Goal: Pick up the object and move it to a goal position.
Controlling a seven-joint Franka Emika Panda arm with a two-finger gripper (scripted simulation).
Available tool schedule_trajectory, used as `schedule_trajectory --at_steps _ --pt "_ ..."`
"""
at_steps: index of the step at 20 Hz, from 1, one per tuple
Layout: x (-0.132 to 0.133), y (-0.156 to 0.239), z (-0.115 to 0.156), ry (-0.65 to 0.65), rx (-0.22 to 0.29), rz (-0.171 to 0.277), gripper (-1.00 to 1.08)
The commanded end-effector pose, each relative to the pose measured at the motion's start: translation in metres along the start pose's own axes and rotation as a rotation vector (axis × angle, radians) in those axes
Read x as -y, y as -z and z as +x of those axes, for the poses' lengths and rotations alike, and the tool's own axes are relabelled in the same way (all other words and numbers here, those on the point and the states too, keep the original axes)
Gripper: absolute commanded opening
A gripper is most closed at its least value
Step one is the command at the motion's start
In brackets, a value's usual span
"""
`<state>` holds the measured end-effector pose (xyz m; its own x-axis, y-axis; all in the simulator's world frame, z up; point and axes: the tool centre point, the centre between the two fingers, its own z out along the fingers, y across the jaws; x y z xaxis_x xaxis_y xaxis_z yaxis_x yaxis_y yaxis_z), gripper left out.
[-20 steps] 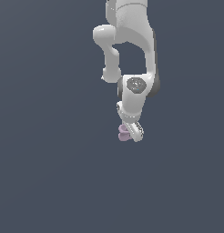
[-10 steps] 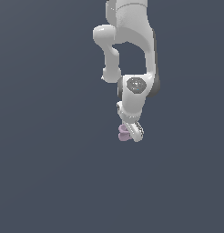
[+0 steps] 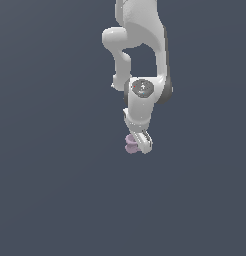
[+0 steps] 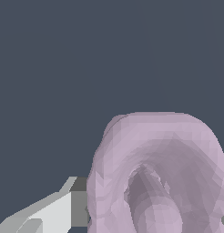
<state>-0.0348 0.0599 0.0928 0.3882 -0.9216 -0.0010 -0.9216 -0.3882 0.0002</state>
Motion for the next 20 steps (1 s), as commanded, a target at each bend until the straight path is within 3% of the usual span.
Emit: schedule_trajectory --at_steps 1,20 --pt "-0.006 0.013 0.015 -0.002 0.000 0.001 -1.00" --pt "-0.071 0.168 0.185 -0.002 0.001 0.001 -1.00"
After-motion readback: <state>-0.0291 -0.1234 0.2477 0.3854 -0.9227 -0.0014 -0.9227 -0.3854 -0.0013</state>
